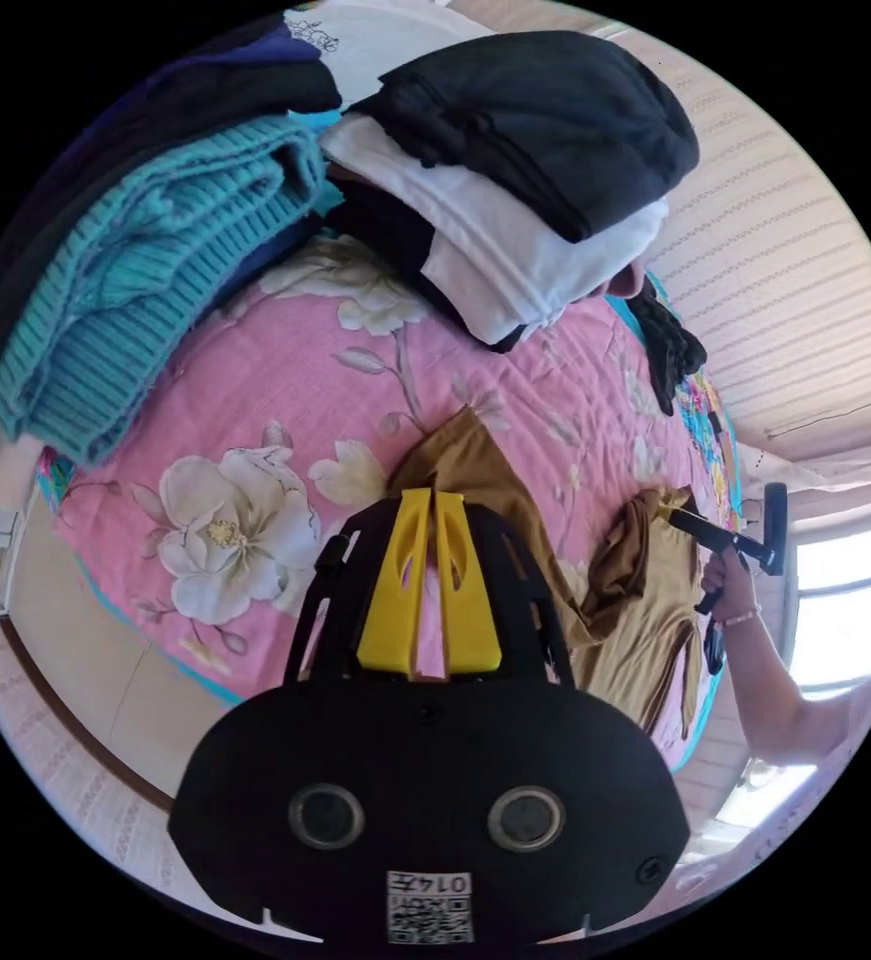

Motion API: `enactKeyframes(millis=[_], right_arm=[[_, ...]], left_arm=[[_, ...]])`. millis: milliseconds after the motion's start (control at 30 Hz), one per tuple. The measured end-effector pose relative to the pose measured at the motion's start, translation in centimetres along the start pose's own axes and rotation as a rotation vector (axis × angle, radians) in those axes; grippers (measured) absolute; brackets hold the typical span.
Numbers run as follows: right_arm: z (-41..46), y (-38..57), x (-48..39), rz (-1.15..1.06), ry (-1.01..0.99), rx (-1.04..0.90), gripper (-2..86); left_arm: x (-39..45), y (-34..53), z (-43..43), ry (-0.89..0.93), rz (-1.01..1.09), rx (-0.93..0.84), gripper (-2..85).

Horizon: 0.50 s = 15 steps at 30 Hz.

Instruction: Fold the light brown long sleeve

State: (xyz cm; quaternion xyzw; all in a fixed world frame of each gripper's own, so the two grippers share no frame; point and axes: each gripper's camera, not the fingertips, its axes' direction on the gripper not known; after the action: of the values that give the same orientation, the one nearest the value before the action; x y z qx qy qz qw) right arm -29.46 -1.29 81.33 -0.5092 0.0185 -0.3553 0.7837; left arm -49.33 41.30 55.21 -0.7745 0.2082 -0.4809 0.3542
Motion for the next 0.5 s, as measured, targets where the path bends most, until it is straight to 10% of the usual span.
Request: enactKeyframes(millis=[500], right_arm=[[-7.5, -9.7, -3.3, -0.135, 0.064, 0.035, 0.1]], left_arm=[[-3.6, 12.4, -23.2, -0.068, -0.19, 0.046, -1.0]])
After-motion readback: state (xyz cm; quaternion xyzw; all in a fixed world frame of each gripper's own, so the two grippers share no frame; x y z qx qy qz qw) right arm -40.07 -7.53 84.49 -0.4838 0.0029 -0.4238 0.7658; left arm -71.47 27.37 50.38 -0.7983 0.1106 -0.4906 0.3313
